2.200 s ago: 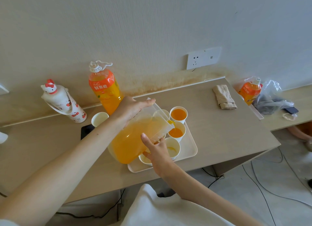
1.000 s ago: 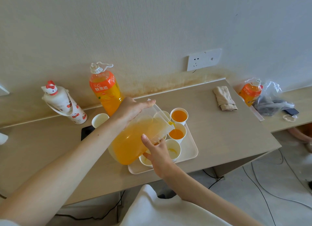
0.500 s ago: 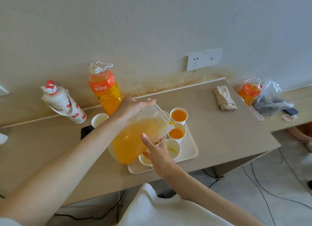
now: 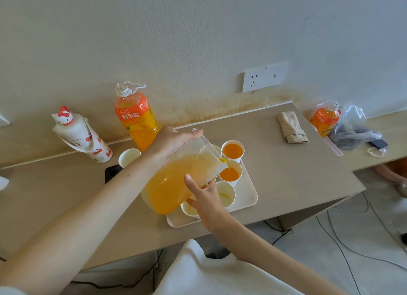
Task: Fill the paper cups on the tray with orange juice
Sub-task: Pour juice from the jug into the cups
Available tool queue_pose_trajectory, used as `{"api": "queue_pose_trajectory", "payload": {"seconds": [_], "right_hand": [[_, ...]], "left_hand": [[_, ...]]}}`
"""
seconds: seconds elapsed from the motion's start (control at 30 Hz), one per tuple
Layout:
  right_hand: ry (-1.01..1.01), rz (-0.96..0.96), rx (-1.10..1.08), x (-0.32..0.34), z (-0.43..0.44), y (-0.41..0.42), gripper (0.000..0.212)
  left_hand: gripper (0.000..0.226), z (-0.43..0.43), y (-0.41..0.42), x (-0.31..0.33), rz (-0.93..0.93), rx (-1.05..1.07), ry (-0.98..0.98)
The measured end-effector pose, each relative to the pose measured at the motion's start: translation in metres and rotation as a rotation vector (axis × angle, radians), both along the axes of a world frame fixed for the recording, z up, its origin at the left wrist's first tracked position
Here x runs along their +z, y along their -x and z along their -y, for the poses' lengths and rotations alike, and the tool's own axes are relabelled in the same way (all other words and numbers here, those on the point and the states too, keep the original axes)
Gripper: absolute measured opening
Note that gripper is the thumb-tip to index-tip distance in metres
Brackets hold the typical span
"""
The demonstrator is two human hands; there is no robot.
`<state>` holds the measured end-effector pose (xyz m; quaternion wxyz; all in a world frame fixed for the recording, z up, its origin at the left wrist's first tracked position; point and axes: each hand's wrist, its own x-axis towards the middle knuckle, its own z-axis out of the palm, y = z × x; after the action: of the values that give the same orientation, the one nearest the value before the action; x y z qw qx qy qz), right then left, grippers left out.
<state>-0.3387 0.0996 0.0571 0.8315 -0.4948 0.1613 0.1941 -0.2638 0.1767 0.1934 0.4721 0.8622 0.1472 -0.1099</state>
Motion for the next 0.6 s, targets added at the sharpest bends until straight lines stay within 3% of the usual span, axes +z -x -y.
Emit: {"api": "queue_pose_trajectory", "payload": {"seconds": [0.5, 0.6], "right_hand": [[-0.009, 0.000, 0.005, 0.0007, -0.0002, 0.0003, 0.097], [-0.020, 0.004, 0.002, 0.0014, 0.0000, 0.0003, 0.089]], "left_hand": [[0.075, 0.0021, 0.0053, 0.0064, 0.005, -0.001, 0.016], [0.076, 0.0018, 0.0045, 0.0066, -0.002, -0.003, 0.021]]}}
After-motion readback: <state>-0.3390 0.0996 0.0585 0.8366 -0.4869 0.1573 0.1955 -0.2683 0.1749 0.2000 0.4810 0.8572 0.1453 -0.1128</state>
